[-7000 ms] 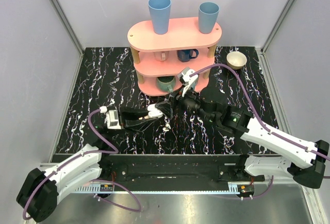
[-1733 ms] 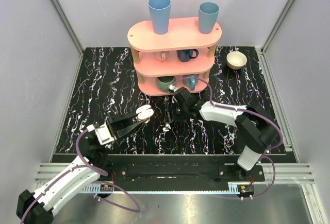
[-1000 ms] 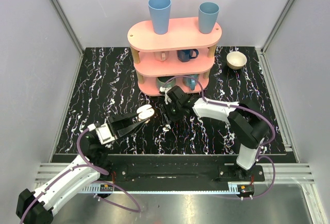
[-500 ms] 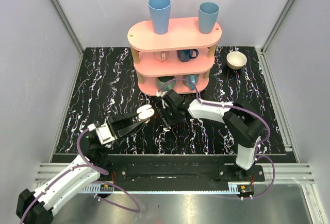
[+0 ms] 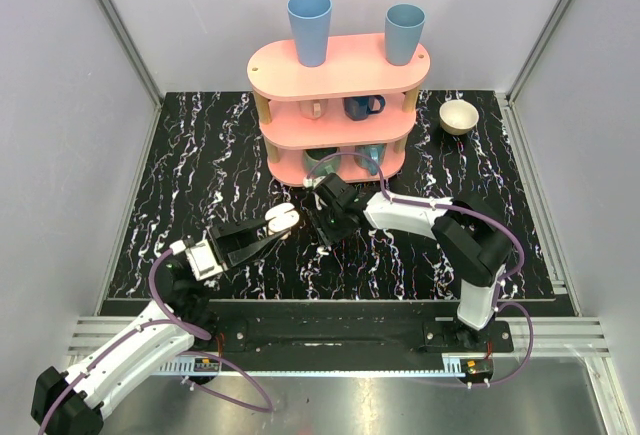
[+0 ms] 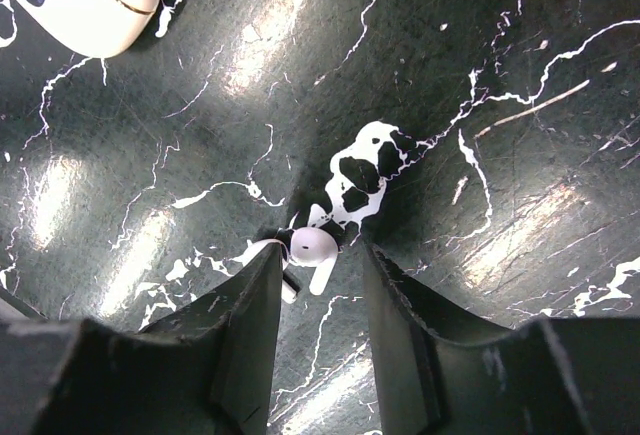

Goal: Insert the wireless bluetooth earbuds into the charging case
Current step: Pick up the right earbud from the center of the board.

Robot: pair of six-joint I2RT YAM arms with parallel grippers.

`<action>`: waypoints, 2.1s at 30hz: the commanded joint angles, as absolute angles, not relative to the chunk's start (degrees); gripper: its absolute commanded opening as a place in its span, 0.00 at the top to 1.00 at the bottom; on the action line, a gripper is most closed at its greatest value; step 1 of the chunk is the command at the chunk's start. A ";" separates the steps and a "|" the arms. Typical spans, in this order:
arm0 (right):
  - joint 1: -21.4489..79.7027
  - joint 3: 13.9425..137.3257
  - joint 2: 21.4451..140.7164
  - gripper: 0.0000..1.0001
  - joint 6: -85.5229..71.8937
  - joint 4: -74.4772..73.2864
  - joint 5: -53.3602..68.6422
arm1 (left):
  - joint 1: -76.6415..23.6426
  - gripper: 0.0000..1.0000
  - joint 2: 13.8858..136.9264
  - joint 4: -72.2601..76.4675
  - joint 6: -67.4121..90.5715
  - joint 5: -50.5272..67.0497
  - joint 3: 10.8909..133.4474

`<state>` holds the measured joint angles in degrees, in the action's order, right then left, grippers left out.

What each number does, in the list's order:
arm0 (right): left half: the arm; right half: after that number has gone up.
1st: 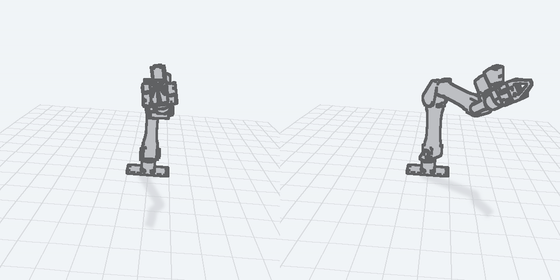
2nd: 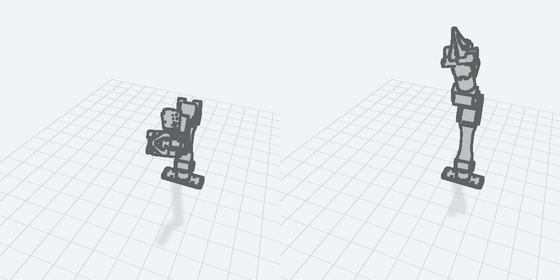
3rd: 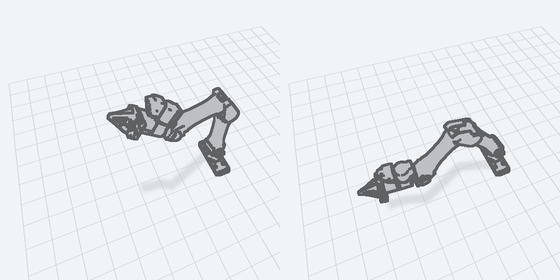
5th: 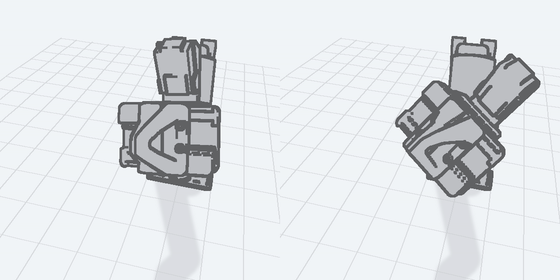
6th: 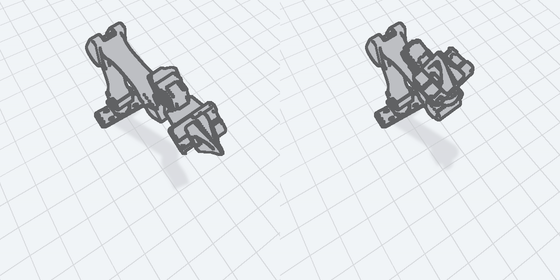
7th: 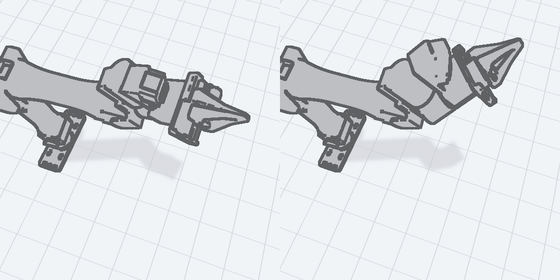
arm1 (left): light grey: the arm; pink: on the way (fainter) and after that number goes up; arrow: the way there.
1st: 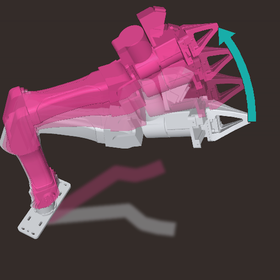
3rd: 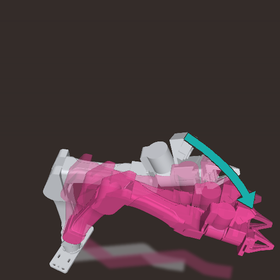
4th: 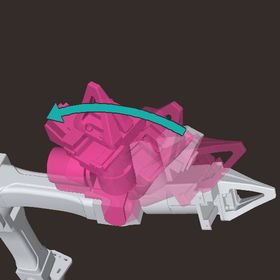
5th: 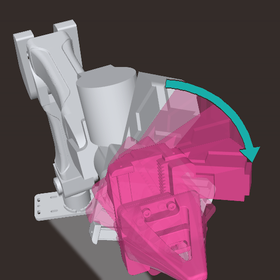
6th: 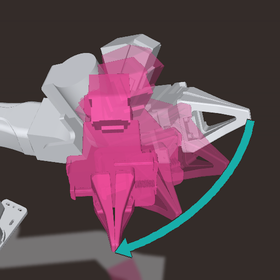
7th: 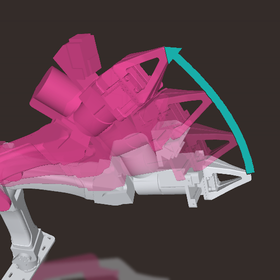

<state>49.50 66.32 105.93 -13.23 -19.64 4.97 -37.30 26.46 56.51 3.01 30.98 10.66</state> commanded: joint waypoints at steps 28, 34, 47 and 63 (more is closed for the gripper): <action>49.75 68.99 106.79 0.57 -12.83 -19.86 2.11 | -37.53 1.00 26.54 58.54 2.99 29.62 11.60; 50.01 69.26 107.14 0.58 -12.57 -20.65 2.29 | -37.53 1.00 26.54 58.54 2.99 29.71 11.60; 50.27 69.79 107.75 0.59 -11.78 -21.53 2.02 | -37.53 1.00 26.63 58.54 3.16 29.53 11.60; 50.45 69.70 107.32 0.55 -10.64 -21.89 2.64 | -37.53 1.00 26.63 58.27 3.16 29.62 11.69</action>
<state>49.78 68.42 107.90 -12.05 -21.34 1.65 -37.41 26.48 56.40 3.05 30.79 10.66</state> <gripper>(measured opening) 0.442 0.329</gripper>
